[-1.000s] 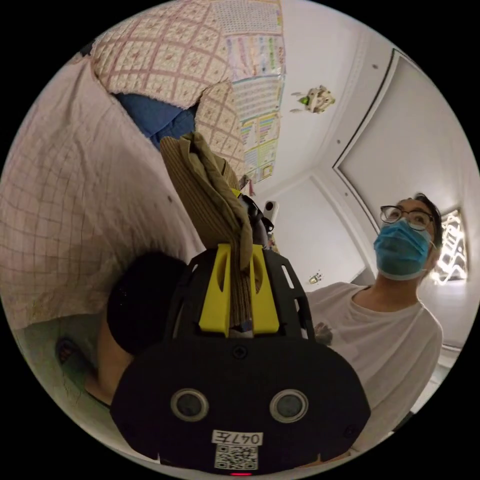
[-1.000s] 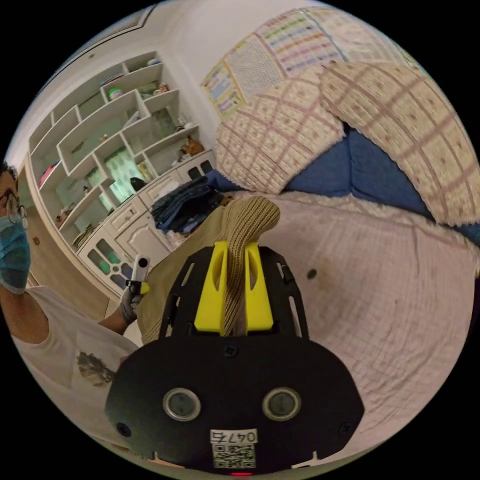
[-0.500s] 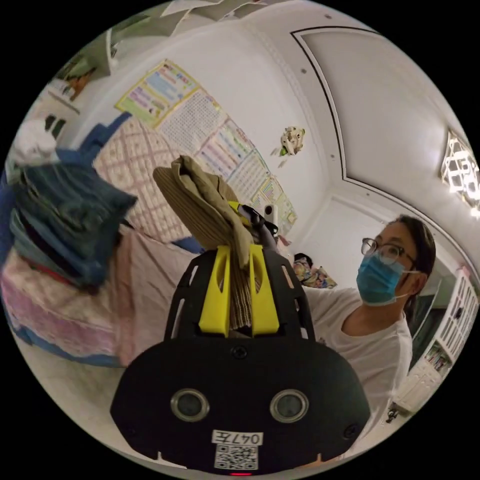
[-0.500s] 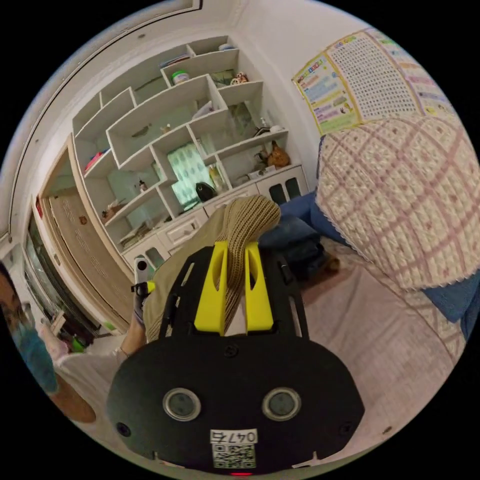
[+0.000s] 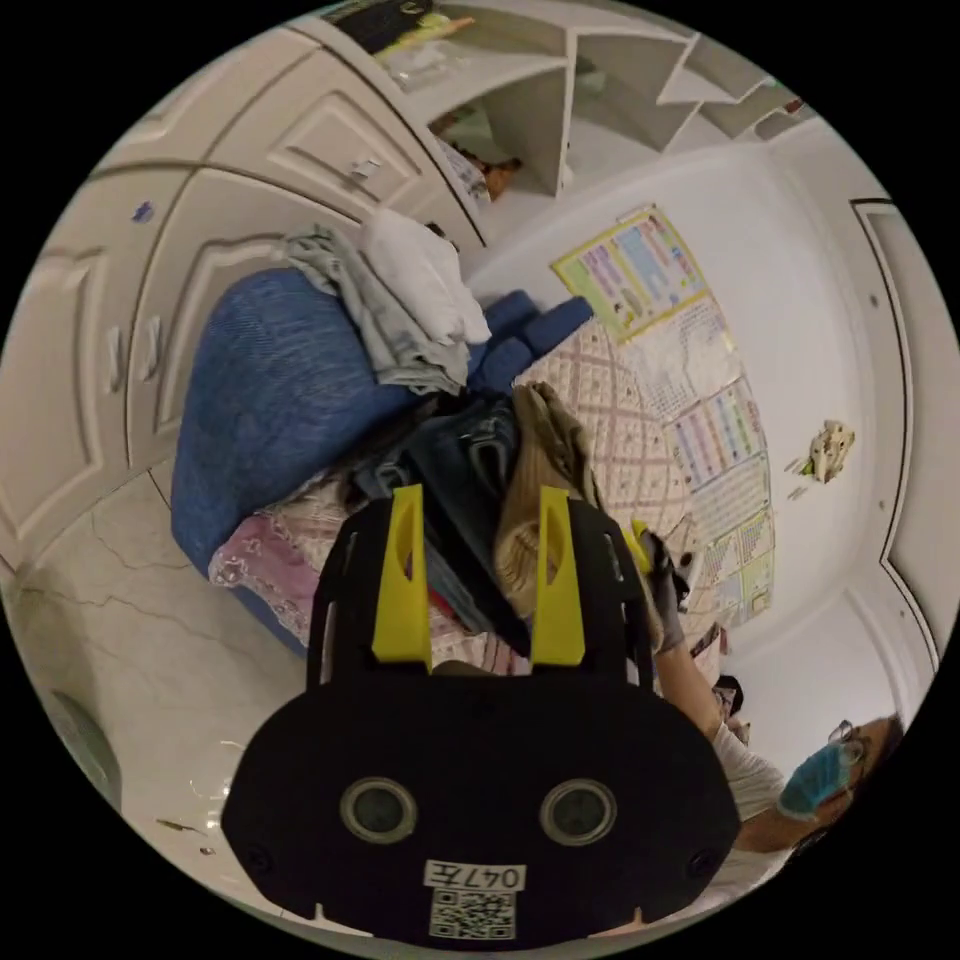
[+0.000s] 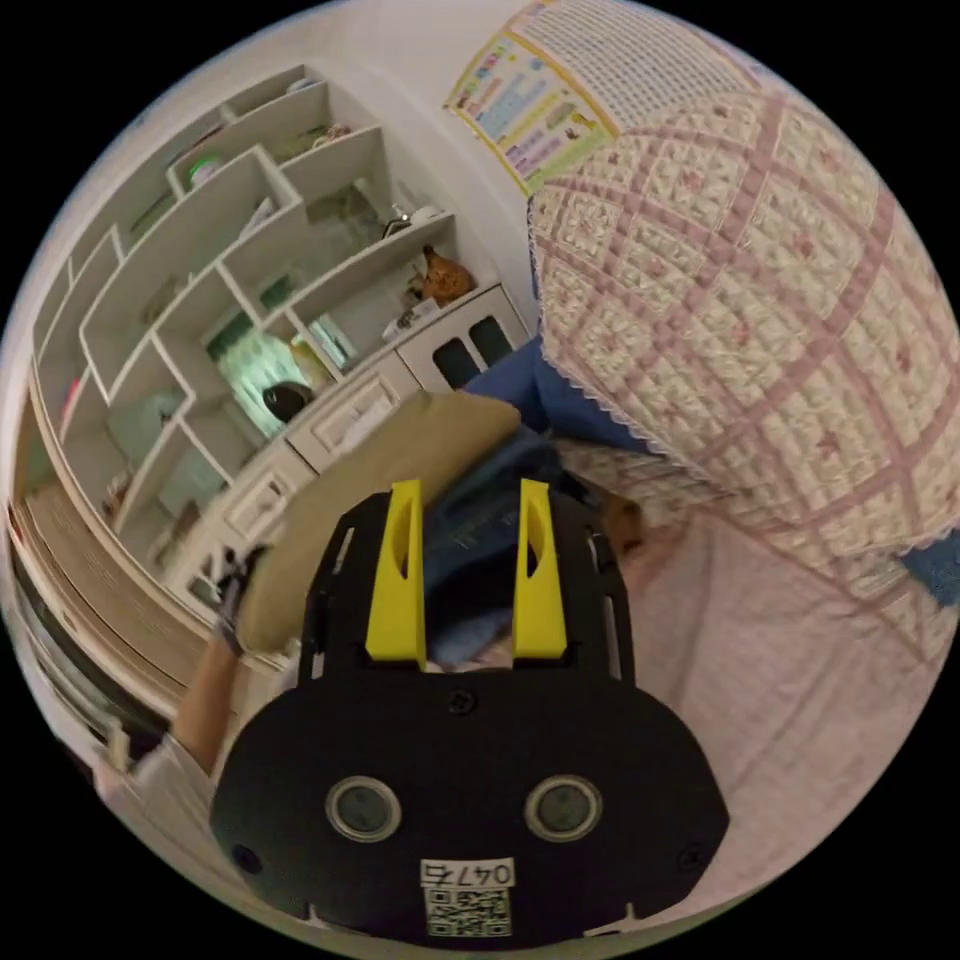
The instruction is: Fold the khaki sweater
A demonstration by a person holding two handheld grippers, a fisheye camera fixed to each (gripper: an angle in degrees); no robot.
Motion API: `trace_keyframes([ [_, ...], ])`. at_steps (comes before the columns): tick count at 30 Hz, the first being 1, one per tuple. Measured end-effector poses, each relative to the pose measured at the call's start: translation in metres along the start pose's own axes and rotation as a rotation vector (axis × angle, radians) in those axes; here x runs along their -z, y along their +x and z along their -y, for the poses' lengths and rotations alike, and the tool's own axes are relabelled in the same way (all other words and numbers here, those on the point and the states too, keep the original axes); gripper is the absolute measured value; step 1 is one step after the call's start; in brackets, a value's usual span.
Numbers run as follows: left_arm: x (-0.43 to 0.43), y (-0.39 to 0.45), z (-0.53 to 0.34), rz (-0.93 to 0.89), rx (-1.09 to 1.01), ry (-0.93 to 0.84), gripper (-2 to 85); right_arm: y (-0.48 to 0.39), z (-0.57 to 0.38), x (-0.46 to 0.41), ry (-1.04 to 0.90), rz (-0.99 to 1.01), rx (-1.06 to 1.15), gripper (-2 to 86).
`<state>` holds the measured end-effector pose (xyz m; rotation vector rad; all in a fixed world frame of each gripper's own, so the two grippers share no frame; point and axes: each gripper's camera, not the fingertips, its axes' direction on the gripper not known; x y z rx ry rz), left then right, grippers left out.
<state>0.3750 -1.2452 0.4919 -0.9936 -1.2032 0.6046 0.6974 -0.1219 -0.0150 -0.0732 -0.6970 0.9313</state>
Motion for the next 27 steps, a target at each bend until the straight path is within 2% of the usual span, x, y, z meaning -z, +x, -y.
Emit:
trace_keyframes([
  [2,0.03,0.005,-0.012,0.067,-0.058,0.047,13.8,0.01,-0.027,0.023,0.001,-0.143,0.125,9.0],
  [4,0.058,0.033,-0.021,0.118,-0.133,0.088,13.5,0.015,-0.039,0.045,0.024,-0.197,0.149,8.6],
  [7,0.108,0.124,-0.036,0.147,-0.287,0.235,12.1,0.005,-0.043,0.084,0.104,-0.234,0.186,8.2],
  [9,0.14,0.236,-0.06,0.155,-0.494,0.344,10.6,-0.017,-0.046,0.111,0.174,-0.278,0.25,7.7],
  [10,0.146,0.268,-0.07,0.162,-0.557,0.36,10.3,-0.034,-0.051,0.128,0.227,-0.302,0.302,7.1],
  [12,0.154,0.391,-0.12,0.198,-0.796,0.403,8.7,-0.057,-0.065,0.151,0.292,-0.321,0.374,5.6],
  [15,0.15,0.494,-0.196,0.167,-0.954,0.438,6.3,-0.081,-0.103,0.177,0.346,-0.342,0.439,2.7],
  [17,0.139,0.528,-0.244,0.087,-1.005,0.42,4.6,-0.09,-0.144,0.188,0.342,-0.366,0.463,0.7],
  [20,0.096,0.552,-0.318,-0.041,-1.029,0.301,1.9,-0.086,-0.198,0.194,0.302,-0.386,0.409,-0.4],
  [24,0.013,0.533,-0.419,-0.104,-0.967,0.139,-0.5,-0.072,-0.243,0.198,0.258,-0.377,0.273,-0.8],
  [27,-0.024,0.5,-0.444,-0.163,-0.862,0.019,-0.1,-0.06,-0.249,0.207,0.25,-0.362,0.207,-0.8],
])
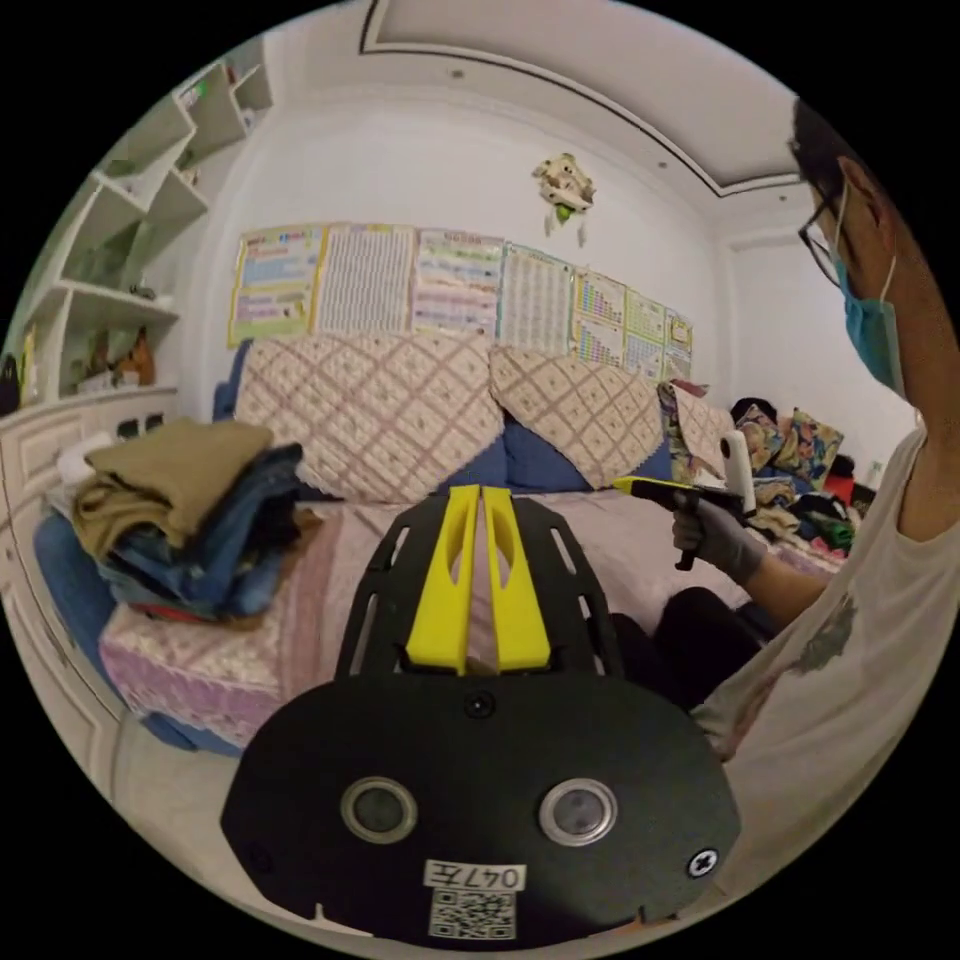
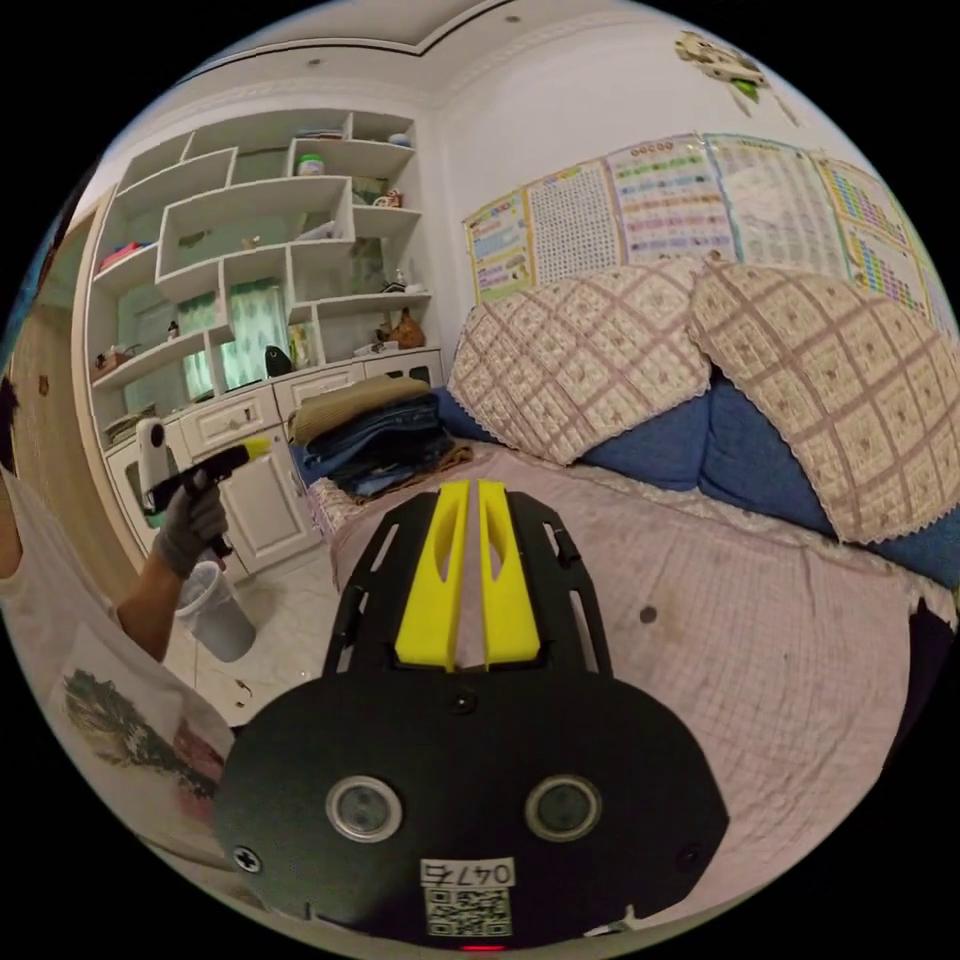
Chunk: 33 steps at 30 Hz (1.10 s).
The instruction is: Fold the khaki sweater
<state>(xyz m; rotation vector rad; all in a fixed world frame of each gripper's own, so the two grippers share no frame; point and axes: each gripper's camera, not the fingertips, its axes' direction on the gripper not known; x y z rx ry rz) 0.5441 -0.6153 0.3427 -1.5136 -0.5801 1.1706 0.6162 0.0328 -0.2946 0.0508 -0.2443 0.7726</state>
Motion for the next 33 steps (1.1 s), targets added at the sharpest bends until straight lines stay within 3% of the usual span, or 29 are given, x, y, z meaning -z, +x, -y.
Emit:
trace_keyframes([
  [4,0.017,-0.034,-0.024,-0.086,0.067,0.012,2.7,0.007,0.008,-0.004,0.036,0.016,-0.04,-0.6],
  [10,0.136,-0.13,-0.093,0.061,0.201,0.118,8.3,-0.024,0.031,-0.072,0.034,0.24,-0.013,3.3],
  [15,0.266,-0.292,-0.224,0.196,0.509,0.189,11.6,-0.094,0.07,-0.172,-0.079,0.508,0.144,6.0],
  [18,0.305,-0.375,-0.299,0.14,0.624,0.24,13.6,-0.145,0.093,-0.252,-0.186,0.705,0.158,7.9],
  [22,0.298,-0.45,-0.384,-0.023,0.712,0.25,15.8,-0.191,0.11,-0.376,-0.342,0.761,-0.034,11.5],
  [26,0.259,-0.529,-0.487,-0.183,0.852,0.232,18.0,-0.205,0.108,-0.471,-0.474,0.929,-0.318,9.8],
  [29,0.234,-0.582,-0.554,-0.283,0.946,0.249,19.5,-0.201,0.113,-0.5,-0.505,1.0,-0.417,3.3],
  [33,0.211,-0.648,-0.605,-0.375,0.993,0.327,20.5,-0.188,0.128,-0.51,-0.484,1.126,-0.495,1.6],
])
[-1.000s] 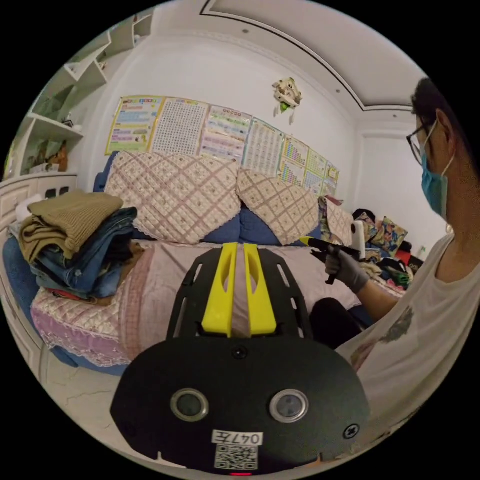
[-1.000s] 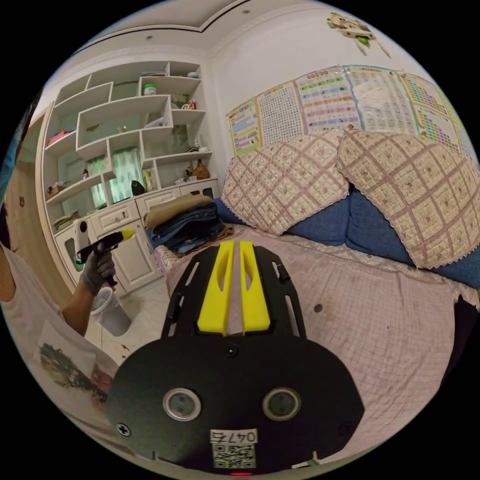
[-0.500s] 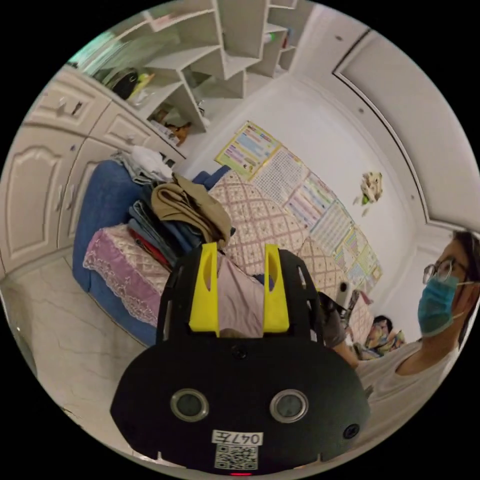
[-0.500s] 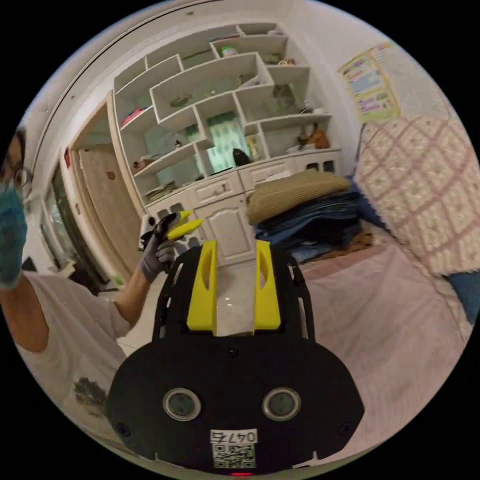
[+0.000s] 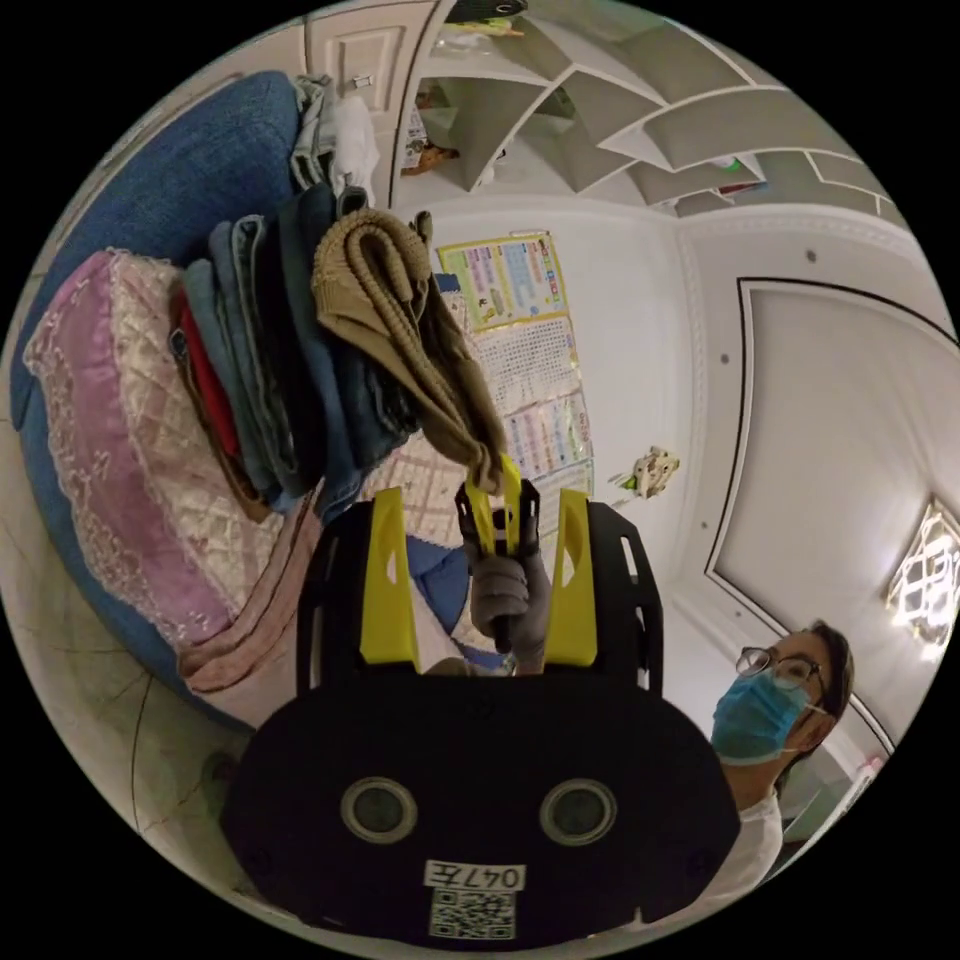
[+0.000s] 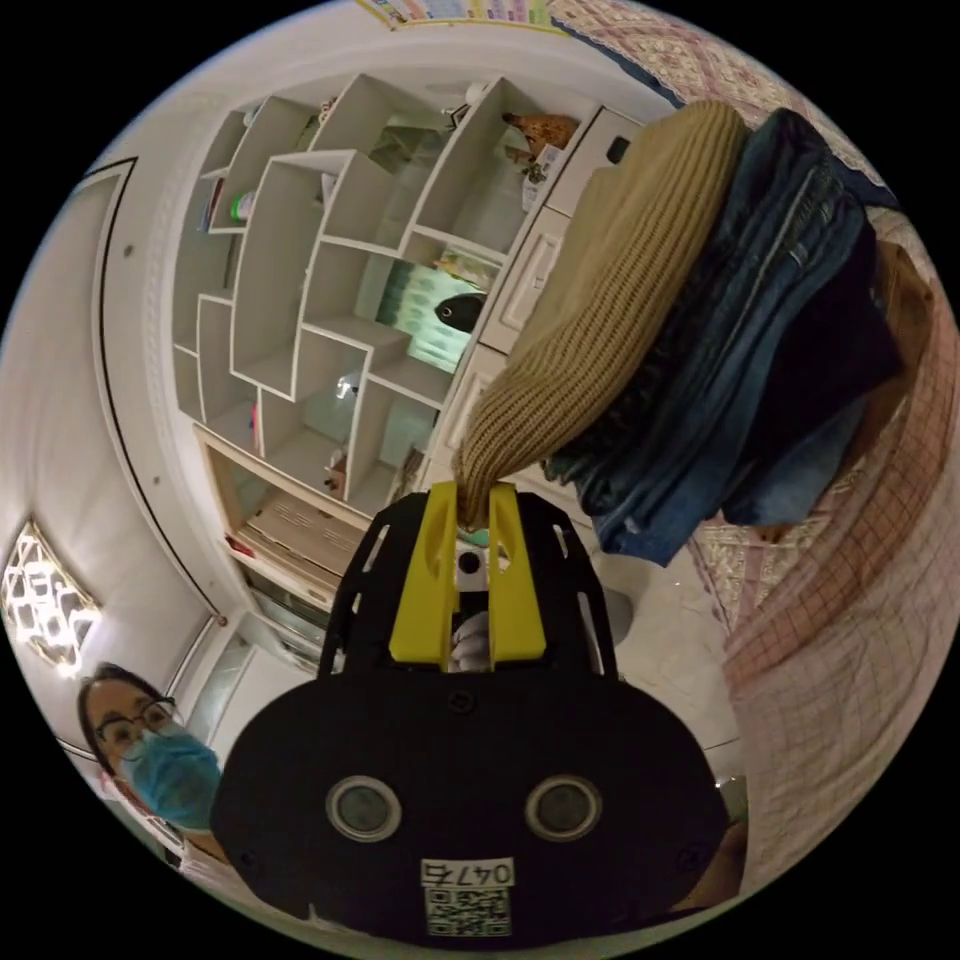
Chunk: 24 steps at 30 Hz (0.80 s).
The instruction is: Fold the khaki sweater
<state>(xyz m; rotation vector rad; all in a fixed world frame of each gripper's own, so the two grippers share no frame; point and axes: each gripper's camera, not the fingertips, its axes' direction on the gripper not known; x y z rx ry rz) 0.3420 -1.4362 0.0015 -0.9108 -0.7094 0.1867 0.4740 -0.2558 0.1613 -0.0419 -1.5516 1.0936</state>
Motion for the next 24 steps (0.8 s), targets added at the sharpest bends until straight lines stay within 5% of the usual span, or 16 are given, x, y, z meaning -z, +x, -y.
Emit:
trace_keyframes([
  [10,-0.002,-0.07,0.049,0.144,-0.067,0.062,21.7,-0.006,0.038,0.019,-0.021,0.103,0.019,5.0],
  [16,-0.01,-0.127,0.044,0.322,-0.004,0.023,15.0,-0.001,0.018,0.027,-0.199,-0.151,0.17,6.9],
  [24,-0.026,-0.178,-0.031,0.357,-0.011,0.003,6.2,-0.005,0.041,0.149,0.283,-0.446,0.204,10.4],
])
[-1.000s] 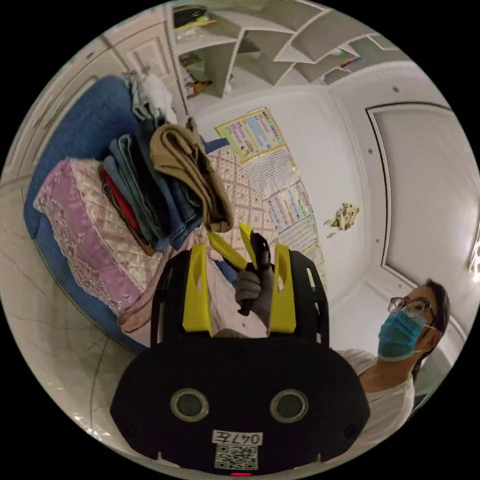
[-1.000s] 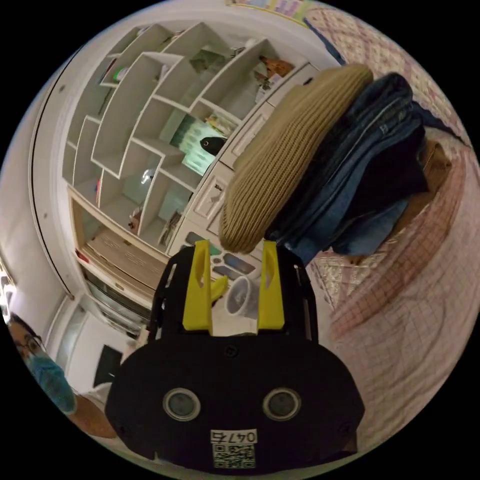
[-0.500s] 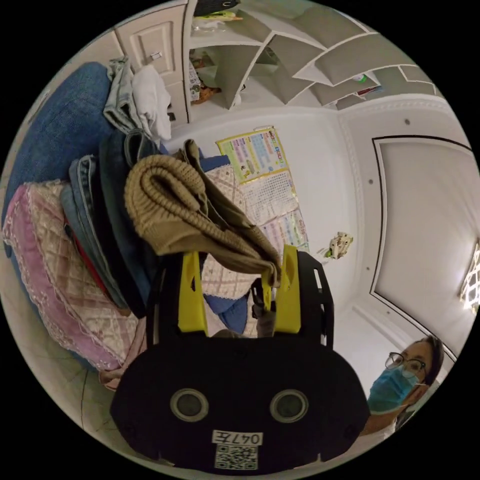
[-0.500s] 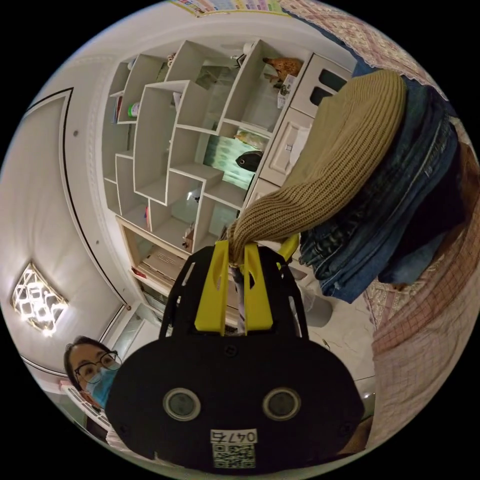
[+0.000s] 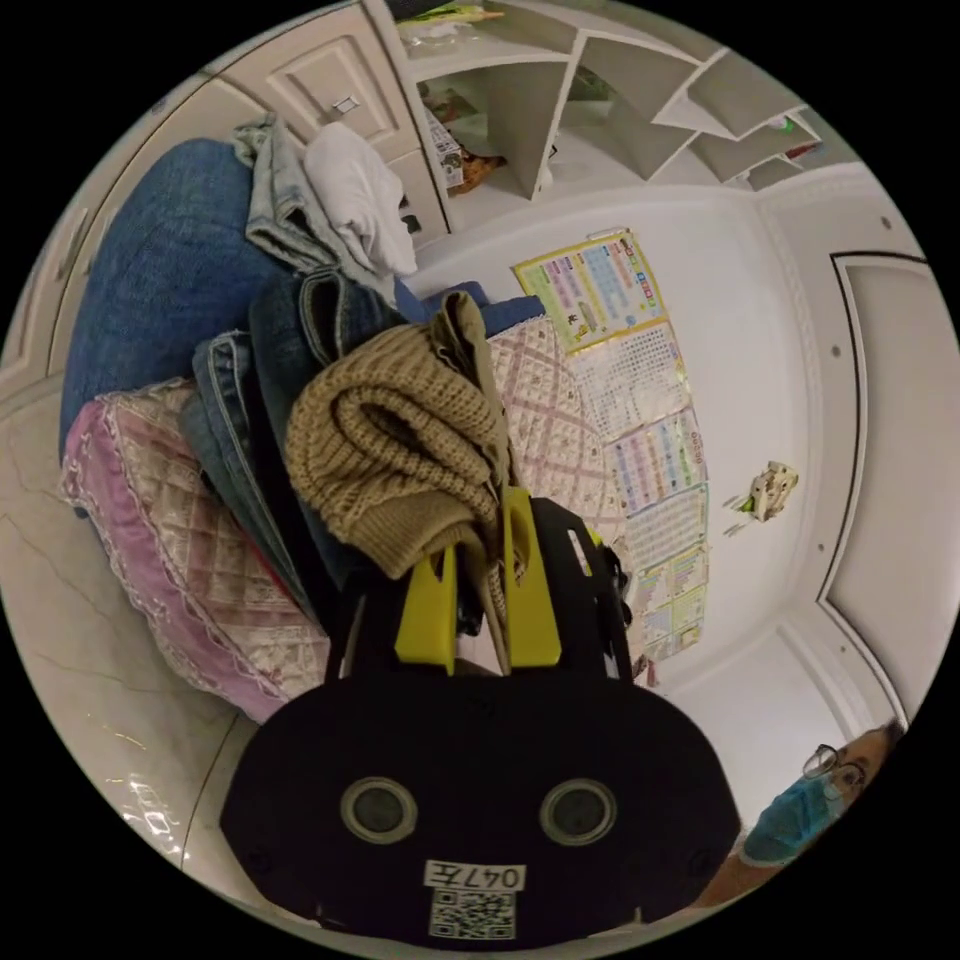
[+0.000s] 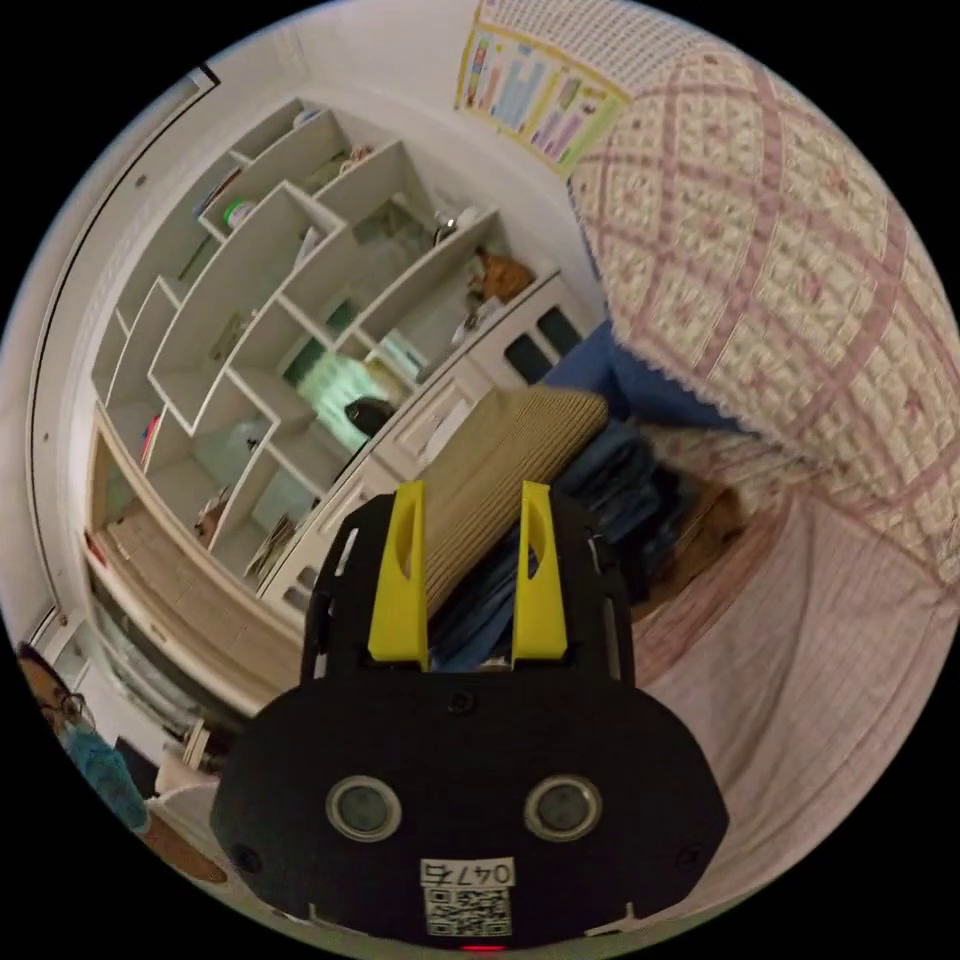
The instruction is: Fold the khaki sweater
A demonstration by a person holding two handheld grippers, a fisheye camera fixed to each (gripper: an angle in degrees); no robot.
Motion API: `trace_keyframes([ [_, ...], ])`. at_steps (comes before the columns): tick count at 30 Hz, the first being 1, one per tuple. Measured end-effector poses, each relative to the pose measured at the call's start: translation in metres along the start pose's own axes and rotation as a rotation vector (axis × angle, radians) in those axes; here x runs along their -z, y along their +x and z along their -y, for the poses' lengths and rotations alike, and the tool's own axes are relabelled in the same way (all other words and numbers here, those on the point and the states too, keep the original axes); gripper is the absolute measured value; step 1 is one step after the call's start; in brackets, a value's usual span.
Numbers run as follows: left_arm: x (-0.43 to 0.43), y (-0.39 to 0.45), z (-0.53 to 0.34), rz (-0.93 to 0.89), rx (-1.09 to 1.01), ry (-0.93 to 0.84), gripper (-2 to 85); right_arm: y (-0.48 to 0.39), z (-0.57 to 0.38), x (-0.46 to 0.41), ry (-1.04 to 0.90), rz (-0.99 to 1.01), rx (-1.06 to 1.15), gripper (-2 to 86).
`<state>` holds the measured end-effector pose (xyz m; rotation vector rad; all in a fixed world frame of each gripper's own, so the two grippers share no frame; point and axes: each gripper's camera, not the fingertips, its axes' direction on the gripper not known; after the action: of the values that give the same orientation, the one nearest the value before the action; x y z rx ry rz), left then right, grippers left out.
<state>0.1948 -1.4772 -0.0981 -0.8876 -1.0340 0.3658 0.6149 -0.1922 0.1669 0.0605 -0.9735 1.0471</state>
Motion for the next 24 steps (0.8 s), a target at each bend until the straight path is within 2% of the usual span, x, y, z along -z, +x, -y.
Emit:
trace_keyframes([
  [5,-0.029,0.006,-0.047,-0.025,-0.01,-0.026,5.3,0.025,0.045,0.008,-0.076,-0.189,-0.058,13.1],
  [9,-0.068,0.043,-0.099,0.005,-0.056,-0.016,5.0,0.028,0.042,0.01,-0.112,-0.172,-0.084,13.5],
  [14,-0.12,0.1,-0.166,0.036,-0.083,0.002,4.8,0.008,0.034,0.03,-0.276,-0.121,-0.05,7.2],
  [16,-0.143,0.126,-0.194,0.048,-0.088,0.009,4.8,-0.004,0.024,0.054,-0.241,-0.117,-0.028,3.8],
  [19,-0.184,0.18,-0.245,0.083,-0.108,0.024,4.6,-0.037,0.004,0.105,-0.163,-0.154,0.089,1.6],
  [22,-0.23,0.296,-0.319,0.252,-0.286,0.055,4.4,-0.085,-0.027,0.171,-0.124,-0.285,0.284,1.2],
  [24,-0.278,0.418,-0.406,0.345,-0.492,0.046,4.4,-0.114,-0.054,0.222,-0.099,-0.353,0.407,1.2],
])
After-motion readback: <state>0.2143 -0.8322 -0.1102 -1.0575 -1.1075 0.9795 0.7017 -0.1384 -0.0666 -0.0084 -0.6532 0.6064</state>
